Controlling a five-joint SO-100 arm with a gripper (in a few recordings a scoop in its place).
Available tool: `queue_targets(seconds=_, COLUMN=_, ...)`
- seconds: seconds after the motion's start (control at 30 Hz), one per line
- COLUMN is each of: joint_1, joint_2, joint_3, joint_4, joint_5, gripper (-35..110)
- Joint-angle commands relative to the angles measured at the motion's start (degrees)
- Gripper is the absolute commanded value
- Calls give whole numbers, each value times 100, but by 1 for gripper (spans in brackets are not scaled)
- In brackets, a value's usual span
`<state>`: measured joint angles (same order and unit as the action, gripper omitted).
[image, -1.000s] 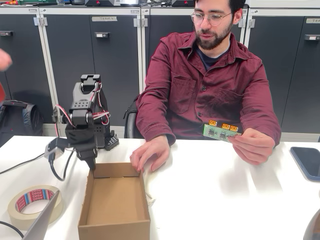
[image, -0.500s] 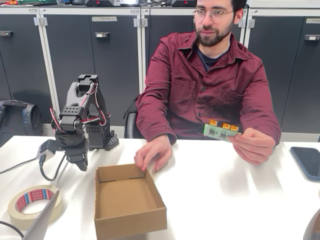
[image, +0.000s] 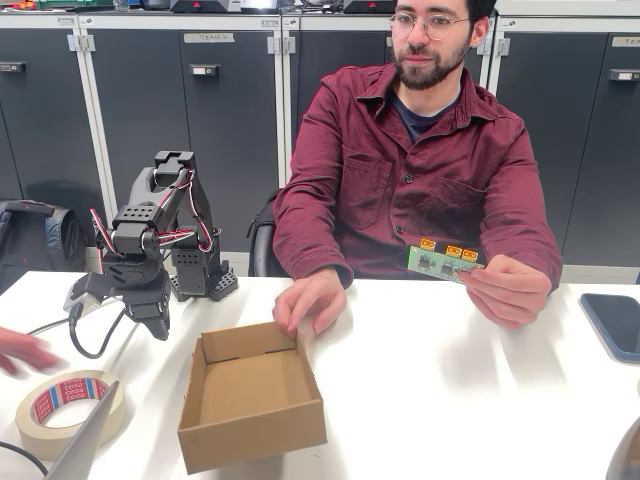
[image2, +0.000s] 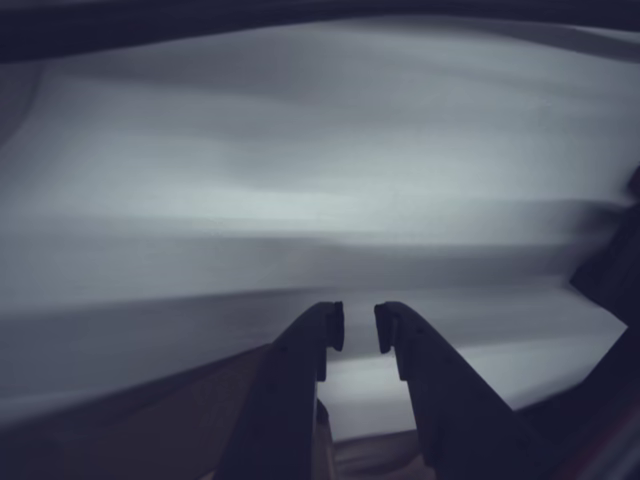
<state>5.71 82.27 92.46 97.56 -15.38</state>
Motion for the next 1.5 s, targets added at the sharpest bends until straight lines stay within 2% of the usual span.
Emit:
queue_targets(seconds=0.0, joint_1=9, joint_2=35, joint_3=-158, joint_4=-9, joint_5=-18, gripper=6)
queue_targets(seconds=1.47, joint_1=-9, joint_2=-79, joint_3=-167, joint_4=-35, joint_5=-70, gripper=4)
